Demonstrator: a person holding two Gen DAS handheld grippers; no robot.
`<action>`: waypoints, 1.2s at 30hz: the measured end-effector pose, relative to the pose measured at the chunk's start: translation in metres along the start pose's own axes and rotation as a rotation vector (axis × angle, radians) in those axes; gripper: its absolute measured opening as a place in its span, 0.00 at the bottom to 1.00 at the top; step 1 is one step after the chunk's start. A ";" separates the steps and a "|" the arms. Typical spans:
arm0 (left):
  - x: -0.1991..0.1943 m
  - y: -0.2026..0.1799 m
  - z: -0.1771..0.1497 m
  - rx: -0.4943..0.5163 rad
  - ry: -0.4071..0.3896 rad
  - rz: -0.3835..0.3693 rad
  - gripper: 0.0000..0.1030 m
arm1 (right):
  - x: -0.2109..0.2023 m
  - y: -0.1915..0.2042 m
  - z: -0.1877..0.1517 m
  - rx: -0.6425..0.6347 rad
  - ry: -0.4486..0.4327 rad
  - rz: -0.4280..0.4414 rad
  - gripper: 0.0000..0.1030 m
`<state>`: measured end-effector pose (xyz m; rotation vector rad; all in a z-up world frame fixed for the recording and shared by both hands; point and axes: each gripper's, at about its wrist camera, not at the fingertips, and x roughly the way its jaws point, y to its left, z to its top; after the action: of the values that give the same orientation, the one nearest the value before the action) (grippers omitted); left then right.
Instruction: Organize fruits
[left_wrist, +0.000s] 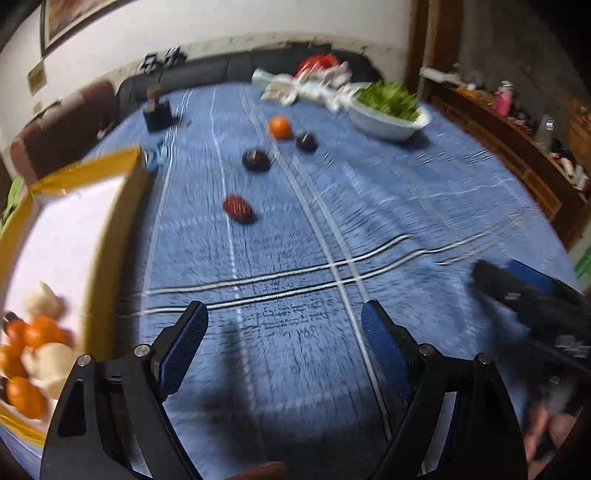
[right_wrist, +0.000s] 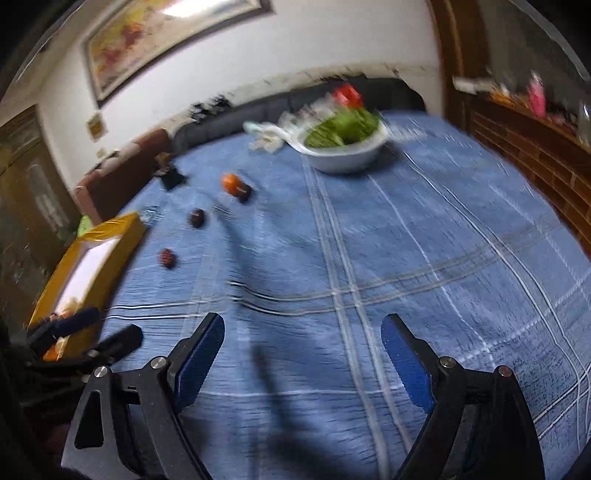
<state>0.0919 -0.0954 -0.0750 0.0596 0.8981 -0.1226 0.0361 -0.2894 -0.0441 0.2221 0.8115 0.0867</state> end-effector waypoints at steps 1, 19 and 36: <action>0.014 -0.001 0.002 -0.013 0.067 -0.005 0.84 | 0.005 -0.006 0.001 0.026 0.019 0.011 0.86; 0.021 0.021 0.018 -0.120 0.056 0.023 0.88 | 0.047 0.016 0.014 -0.052 0.130 -0.113 0.97; 0.037 0.026 0.020 -0.119 0.099 0.089 1.00 | 0.060 0.027 0.013 -0.116 0.149 -0.207 1.00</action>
<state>0.1337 -0.0752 -0.0920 -0.0055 0.9985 0.0174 0.0875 -0.2559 -0.0719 0.0211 0.9701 -0.0451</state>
